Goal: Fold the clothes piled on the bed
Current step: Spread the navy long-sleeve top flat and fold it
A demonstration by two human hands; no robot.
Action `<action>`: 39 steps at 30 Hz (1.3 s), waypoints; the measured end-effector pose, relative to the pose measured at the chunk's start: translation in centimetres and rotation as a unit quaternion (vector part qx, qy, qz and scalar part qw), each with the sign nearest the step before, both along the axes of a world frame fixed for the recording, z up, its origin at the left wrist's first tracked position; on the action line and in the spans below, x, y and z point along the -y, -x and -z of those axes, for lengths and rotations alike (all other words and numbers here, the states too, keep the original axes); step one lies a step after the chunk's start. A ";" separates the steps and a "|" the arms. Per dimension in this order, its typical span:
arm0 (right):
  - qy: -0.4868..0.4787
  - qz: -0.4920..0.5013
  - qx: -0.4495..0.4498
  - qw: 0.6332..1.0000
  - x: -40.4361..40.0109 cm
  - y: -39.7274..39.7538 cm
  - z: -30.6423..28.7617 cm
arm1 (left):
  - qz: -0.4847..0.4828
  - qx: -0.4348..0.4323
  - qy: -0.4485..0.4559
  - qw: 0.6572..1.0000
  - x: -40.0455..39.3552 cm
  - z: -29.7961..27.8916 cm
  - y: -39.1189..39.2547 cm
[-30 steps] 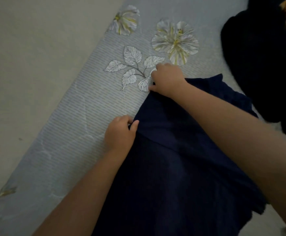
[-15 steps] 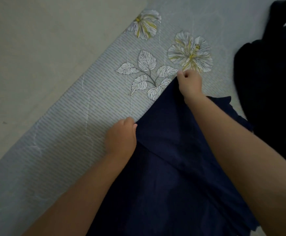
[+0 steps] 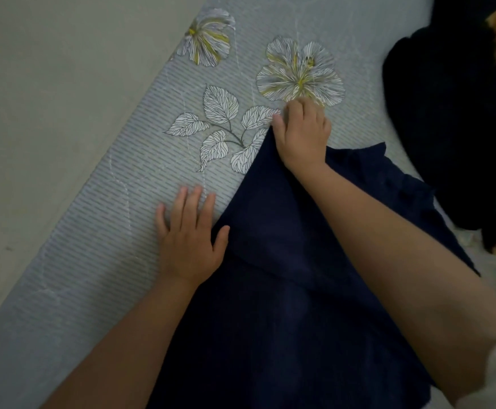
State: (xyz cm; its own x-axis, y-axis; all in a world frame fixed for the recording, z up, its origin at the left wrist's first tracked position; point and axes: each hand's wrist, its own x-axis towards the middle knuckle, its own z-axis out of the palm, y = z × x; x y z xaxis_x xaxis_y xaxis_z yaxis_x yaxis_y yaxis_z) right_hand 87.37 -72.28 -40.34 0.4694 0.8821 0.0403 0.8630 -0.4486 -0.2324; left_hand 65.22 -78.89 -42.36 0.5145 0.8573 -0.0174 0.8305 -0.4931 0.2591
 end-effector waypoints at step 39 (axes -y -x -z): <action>0.049 0.398 -0.270 0.875 59.3 25.7 -4.6 | -0.072 -0.091 0.268 0.956 25.4 -9.2 21.3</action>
State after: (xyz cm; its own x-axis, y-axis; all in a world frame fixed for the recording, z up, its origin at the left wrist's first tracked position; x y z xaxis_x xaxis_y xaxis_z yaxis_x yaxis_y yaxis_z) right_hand 61.72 -131.61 -35.77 0.8642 0.2534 -0.4347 0.0439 -0.8986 -0.4366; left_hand 43.91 -104.26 -33.12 0.3390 0.7613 -0.5527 0.9350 -0.2075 0.2876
